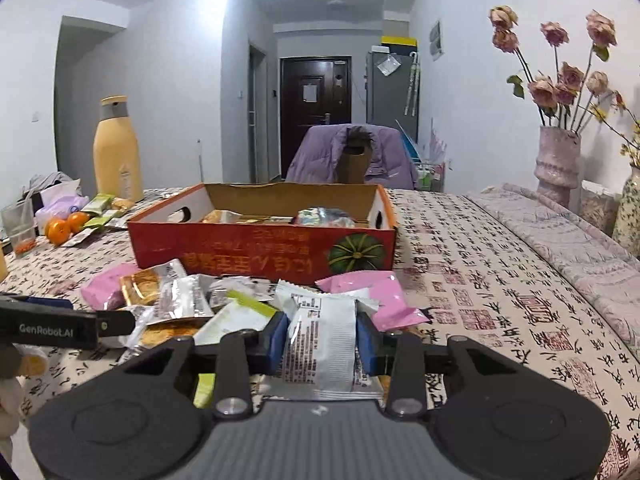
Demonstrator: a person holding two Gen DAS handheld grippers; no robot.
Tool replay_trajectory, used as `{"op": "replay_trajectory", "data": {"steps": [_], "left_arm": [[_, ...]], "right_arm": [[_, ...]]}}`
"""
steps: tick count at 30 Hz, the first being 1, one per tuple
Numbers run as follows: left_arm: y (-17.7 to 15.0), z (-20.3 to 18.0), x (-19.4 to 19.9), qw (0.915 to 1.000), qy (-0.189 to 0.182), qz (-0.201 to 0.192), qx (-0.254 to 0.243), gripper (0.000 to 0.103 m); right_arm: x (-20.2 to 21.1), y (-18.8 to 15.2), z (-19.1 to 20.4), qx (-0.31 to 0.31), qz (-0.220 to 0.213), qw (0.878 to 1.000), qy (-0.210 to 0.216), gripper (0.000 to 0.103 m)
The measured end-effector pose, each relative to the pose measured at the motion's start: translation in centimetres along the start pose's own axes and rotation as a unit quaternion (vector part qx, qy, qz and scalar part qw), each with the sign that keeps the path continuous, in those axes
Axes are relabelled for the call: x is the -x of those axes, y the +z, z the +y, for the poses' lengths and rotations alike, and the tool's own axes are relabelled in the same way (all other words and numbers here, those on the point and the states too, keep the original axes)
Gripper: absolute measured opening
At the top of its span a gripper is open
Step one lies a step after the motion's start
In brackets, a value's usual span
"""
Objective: Organize snacks
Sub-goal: 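Grasp the white snack packet with the right gripper while the left approaches biscuit packs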
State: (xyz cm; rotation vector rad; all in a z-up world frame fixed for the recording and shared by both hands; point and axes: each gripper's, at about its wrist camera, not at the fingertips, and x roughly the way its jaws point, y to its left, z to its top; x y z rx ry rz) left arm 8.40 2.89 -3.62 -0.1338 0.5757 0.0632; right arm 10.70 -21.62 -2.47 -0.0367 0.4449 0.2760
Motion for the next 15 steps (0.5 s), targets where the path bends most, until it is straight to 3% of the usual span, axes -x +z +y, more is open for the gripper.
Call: {"op": "replay_trajectory", "data": {"steps": [11, 15], "left_arm": [[-0.1, -0.1, -2.0, 0.9990, 0.024, 0.031, 0.021, 0.102], [-0.2, -0.1, -1.8, 0.9994, 0.010, 0.028, 0.019, 0.092]], "right_arm": [[-0.7, -0.5, -0.5, -0.009, 0.006, 1.000, 0.002, 0.036], [-0.8, -0.5, -0.4, -0.009, 0.008, 1.000, 0.006, 0.036]]}}
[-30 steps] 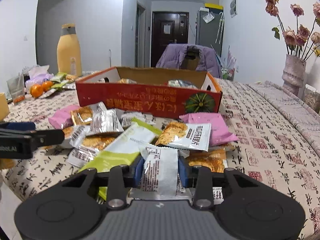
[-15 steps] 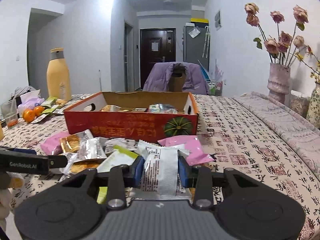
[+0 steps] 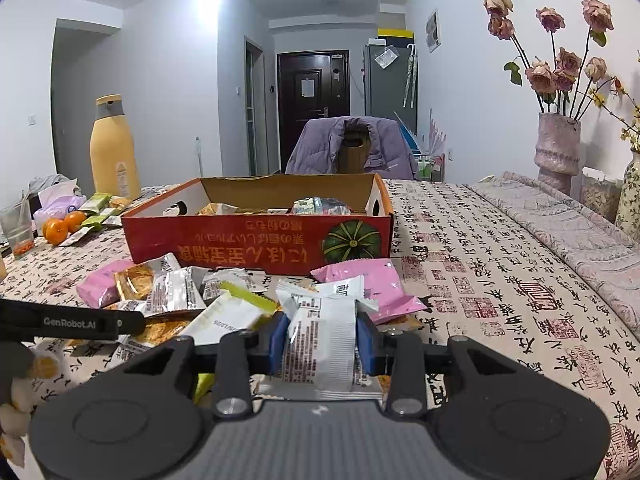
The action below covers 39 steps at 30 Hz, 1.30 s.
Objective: Organize snacks
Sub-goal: 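Grasp the white snack packet with the right gripper while the left approaches biscuit packs, then grasp the orange biscuit packet with the left gripper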
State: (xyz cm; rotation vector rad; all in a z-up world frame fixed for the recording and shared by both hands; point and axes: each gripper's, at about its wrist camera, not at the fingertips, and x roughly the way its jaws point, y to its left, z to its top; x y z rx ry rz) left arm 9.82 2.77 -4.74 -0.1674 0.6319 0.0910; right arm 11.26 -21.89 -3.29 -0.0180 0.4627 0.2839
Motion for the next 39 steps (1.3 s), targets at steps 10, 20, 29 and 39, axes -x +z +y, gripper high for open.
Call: {"op": "replay_trajectory", "data": {"steps": [10, 20, 29, 39], "left_arm": [[-0.7, 0.8, 1.1, 0.9989, -0.044, -0.010, 0.010, 0.073], [-1.0, 1.0, 2.2, 0.9980, -0.057, -0.028, -0.003, 0.057], [-0.1, 0.6, 4.0, 0.9955, -0.055, -0.073, -0.025, 0.055], [2.1, -0.3, 4.3, 0.9914, -0.056, -0.111, -0.042, 0.055]], "right_arm": [[0.2, -0.2, 0.0, -0.001, -0.001, 1.000, 0.001, 0.036], [0.6, -0.2, 0.0, 0.000, -0.006, 1.000, 0.003, 0.036], [0.5, 0.1, 0.4, 0.004, -0.014, 1.000, 0.007, 0.036], [-0.6, 1.7, 0.5, 0.010, -0.033, 0.999, 0.007, 0.036]]}}
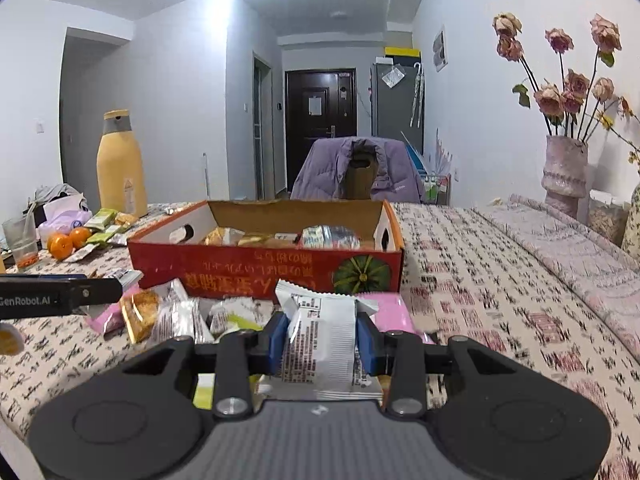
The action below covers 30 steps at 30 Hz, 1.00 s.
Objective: Organize snacks
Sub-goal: 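Grasp the orange biscuit packet with the left gripper, then carry both packets into the cardboard box and open both grippers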
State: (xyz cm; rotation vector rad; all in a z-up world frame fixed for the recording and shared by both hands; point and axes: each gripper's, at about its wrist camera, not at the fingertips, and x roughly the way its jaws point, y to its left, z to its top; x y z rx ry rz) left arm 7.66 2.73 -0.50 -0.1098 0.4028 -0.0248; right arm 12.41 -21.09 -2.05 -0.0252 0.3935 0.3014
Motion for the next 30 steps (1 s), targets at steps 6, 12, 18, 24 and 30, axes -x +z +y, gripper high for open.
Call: {"op": "replay_trajectory", "data": {"steps": [6, 12, 18, 24, 30], "left_arm": [[2.5, -0.8, -0.9, 0.9995, -0.001, -0.028, -0.012, 0.055], [5.1, -1.5, -2.3, 0.9985, -0.002, -0.050, -0.022, 0.055], [7.6, -1.8, -4.3, 0.9973, 0.003, -0.065, -0.035, 0.055], [10.1, -1.3, -7.0, 0.9970, 0.009, -0.072, -0.026, 0.055], [11.7, -0.4, -10.5, 0.9976, 0.016, -0.066, -0.013, 0.055]], "right_arm": [[-1.5, 2.1, 0.4, 0.007, -0.024, 1.000, 0.008, 0.036], [-3.9, 4.6, 1.0, 0.017, -0.044, 0.999, 0.014, 0.036], [-7.0, 7.2, 1.7, 0.027, -0.052, 0.998, 0.021, 0.036], [-10.7, 9.6, 2.3, 0.030, -0.040, 0.998, 0.030, 0.036], [-14.8, 11.1, 3.2, 0.031, -0.019, 0.999, 0.034, 0.036]]}}
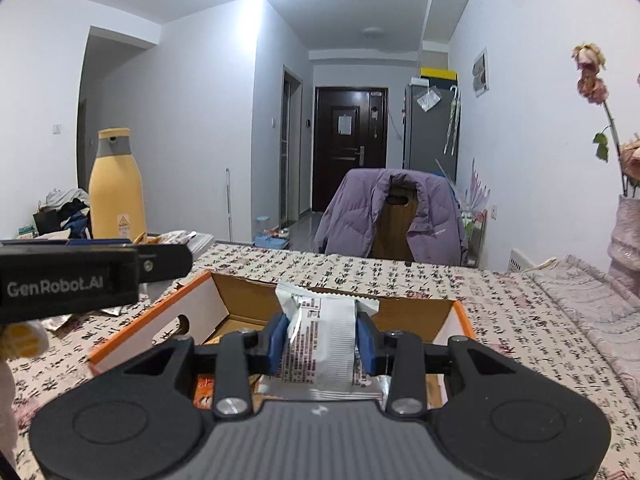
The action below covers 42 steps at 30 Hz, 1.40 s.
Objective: Organize snacks
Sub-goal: 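Carry both packets into the cardboard box and open both grippers, then withdraw both grippers from the box back over the snack pile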
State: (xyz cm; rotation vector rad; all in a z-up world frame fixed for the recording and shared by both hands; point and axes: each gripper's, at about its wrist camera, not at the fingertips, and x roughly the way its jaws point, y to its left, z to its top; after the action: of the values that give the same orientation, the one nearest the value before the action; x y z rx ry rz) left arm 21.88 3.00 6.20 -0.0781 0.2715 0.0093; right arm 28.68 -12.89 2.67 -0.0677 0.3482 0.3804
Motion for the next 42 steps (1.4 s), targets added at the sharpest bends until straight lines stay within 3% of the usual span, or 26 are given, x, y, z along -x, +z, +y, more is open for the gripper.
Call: {"op": "replay_trajectory", "data": {"steps": [8, 15, 18, 20, 22, 24, 26, 27, 30, 42], "left_arm": [[-1.7, 1.4, -4.3, 0.9993, 0.018, 0.027, 0.016, 0.055], [-2.9, 2.2, -5.2, 0.9989, 0.009, 0.043, 0.013, 0.055], [-3.2, 2.3, -5.4, 0.9985, 0.013, 0.051, 0.017, 0.058], [-3.3, 2.6, -5.4, 0.9982, 0.015, 0.053, 0.023, 0.066], [-3.3, 2.8, -5.2, 0.9983, 0.019, 0.049, 0.027, 0.070], [-3.2, 2.9, -5.0, 0.9984, 0.017, 0.044, 0.029, 0.081], [-3.2, 2.9, -4.8, 0.9987, 0.021, 0.036, 0.029, 0.098], [-3.1, 2.8, -4.6, 0.9989, 0.025, 0.029, 0.027, 0.101], [-3.0, 2.8, -4.3, 0.9991, 0.027, 0.014, 0.030, 0.103], [-2.7, 2.6, -4.8, 0.9986, 0.034, 0.024, 0.032, 0.103]], "right_arm": [[-3.8, -1.2, -0.7, -0.009, 0.025, 1.000, -0.002, 0.036], [-4.4, -1.9, -0.9, -0.013, 0.040, 0.999, 0.012, 0.036], [-4.3, -2.1, -0.7, -0.005, 0.039, 0.999, 0.012, 0.038], [-4.1, -2.2, -0.7, -0.005, 0.039, 0.999, 0.009, 0.038], [-4.1, -2.2, -0.8, -0.008, 0.042, 0.999, 0.009, 0.044], [-4.1, -2.2, -1.0, -0.010, 0.043, 0.999, 0.003, 0.077], [-4.1, -2.2, -1.1, -0.010, 0.040, 0.999, -0.004, 0.094], [-4.0, -2.1, -1.2, -0.013, 0.038, 0.999, -0.003, 0.100], [-4.0, -2.2, -1.4, -0.018, 0.039, 0.999, -0.006, 0.103], [-3.4, -1.8, -1.7, -0.013, 0.025, 0.999, -0.017, 0.103]]}}
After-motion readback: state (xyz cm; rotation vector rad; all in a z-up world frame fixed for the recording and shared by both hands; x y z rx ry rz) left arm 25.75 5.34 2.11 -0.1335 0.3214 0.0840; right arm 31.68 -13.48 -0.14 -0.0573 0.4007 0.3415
